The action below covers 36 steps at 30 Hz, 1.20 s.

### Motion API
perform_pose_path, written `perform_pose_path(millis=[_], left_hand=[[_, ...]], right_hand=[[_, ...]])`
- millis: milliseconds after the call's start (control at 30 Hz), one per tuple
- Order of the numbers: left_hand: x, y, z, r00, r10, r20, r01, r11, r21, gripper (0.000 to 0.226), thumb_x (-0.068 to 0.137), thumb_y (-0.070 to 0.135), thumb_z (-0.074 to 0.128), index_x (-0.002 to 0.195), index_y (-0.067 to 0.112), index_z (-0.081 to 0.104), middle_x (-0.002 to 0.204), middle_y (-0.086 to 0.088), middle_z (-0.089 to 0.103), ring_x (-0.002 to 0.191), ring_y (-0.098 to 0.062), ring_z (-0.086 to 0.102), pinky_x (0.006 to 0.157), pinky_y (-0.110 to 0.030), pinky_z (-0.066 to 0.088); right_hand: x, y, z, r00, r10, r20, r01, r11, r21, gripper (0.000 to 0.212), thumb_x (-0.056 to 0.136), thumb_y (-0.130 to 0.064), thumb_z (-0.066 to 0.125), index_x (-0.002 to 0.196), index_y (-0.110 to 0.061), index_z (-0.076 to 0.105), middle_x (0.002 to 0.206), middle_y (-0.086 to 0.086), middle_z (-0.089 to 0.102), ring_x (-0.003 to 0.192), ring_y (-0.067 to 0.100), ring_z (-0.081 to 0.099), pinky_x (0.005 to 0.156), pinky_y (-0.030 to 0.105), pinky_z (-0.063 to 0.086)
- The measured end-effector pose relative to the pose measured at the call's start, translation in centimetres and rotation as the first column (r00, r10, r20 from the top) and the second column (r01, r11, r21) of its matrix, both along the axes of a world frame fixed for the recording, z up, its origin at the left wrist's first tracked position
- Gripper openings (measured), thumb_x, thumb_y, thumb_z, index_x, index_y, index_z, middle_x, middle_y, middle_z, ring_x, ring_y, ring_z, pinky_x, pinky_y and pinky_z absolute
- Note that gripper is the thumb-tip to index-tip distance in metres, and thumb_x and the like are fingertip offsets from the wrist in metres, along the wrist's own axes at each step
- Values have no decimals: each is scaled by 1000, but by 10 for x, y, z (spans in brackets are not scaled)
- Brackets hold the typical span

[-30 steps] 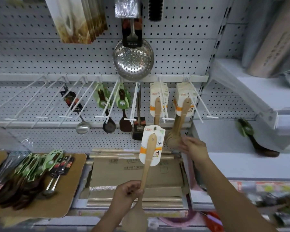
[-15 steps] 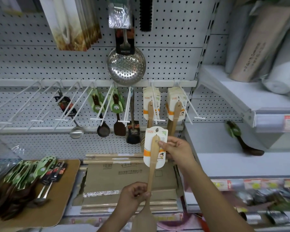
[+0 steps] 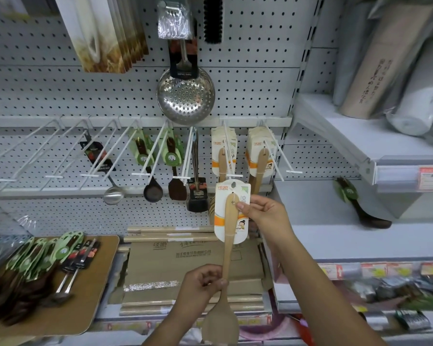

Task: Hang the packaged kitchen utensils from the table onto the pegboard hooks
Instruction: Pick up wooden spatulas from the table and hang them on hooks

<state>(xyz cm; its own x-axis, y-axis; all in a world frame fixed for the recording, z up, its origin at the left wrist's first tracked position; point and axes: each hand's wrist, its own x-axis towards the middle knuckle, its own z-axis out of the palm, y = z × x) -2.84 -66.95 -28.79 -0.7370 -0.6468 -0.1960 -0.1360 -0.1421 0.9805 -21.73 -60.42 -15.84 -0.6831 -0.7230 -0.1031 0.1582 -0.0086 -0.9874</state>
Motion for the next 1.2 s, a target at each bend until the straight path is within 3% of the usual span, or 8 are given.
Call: perform_pose_path(millis=[233, 600, 667, 767, 867, 1000, 1100, 1200], left_hand=[[-3, -6, -6, 1000, 11, -18, -11, 1000, 6, 19, 79, -3, 76, 89, 13, 77, 90, -14, 76, 92, -36, 70, 90, -52, 55], [-33, -27, -9, 998, 64, -24, -64, 998, 8, 19, 81, -5, 73, 90, 12, 75, 87, -11, 76, 89, -31, 70, 84, -45, 59], [-44, -39, -8, 998, 54, -29, -55, 998, -39, 18, 84, 2, 73, 89, 19, 77, 88, -7, 77, 89, -28, 71, 85, -46, 58], [-65, -62, -5, 999, 26, -27, -28, 996, -88, 18, 87, 8, 71, 89, 24, 78, 90, -5, 77, 91, -27, 71, 86, -47, 58], [-84, -82, 1, 1000, 18, -14, -20, 991, -131, 19, 88, 6, 70, 89, 24, 76, 89, -2, 77, 88, -22, 72, 85, -46, 59], [-107, -104, 2, 1000, 0, 10, 1, 983, -185, 24, 88, 6, 70, 86, 30, 74, 85, 5, 76, 84, -14, 72, 84, -42, 59], [-120, -117, 2, 999, -32, 41, 40, 971, -235, 22, 89, 10, 70, 85, 31, 74, 85, 8, 76, 85, -12, 72, 82, -35, 59], [-129, -126, 3, 995, -71, 74, 88, 962, -258, 17, 89, 8, 69, 87, 24, 74, 84, 5, 75, 83, -13, 71, 76, -25, 58]], right_hand=[[-2, -9, 2, 1000, 7, -15, -7, 1000, 6, 23, 86, -12, 75, 109, -8, 74, 102, 11, 78, 100, 29, 74, 96, 54, 55], [-17, -46, -6, 987, -146, -73, 150, 988, 40, 13, 85, -16, 78, 97, -12, 76, 91, 4, 79, 91, 21, 76, 93, 50, 57], [-25, -60, -5, 976, -190, -104, 197, 979, 60, 16, 84, -16, 79, 99, -10, 76, 89, 3, 79, 88, 18, 76, 92, 46, 58], [-41, -83, -3, 962, -253, -104, 260, 963, 67, 8, 83, -13, 80, 87, -17, 74, 83, -3, 76, 82, 14, 74, 89, 40, 59], [-57, -106, -3, 951, -293, -102, 302, 949, 87, 17, 80, -22, 84, 92, -13, 75, 87, 1, 77, 86, 17, 73, 89, 38, 59], [-75, -128, -2, 937, -306, -166, 327, 938, 115, 11, 82, -28, 83, 79, -20, 75, 63, -14, 71, 66, 4, 68, 69, 19, 56], [-82, -138, 0, 938, -307, -162, 330, 933, 142, 17, 82, -32, 82, 78, -17, 75, 69, 0, 75, 73, 18, 73, 78, 36, 62], [-89, -145, -3, 920, -322, -223, 362, 916, 174, 39, 77, -48, 81, 72, -10, 74, 73, 17, 72, 74, 34, 72, 79, 48, 61]])
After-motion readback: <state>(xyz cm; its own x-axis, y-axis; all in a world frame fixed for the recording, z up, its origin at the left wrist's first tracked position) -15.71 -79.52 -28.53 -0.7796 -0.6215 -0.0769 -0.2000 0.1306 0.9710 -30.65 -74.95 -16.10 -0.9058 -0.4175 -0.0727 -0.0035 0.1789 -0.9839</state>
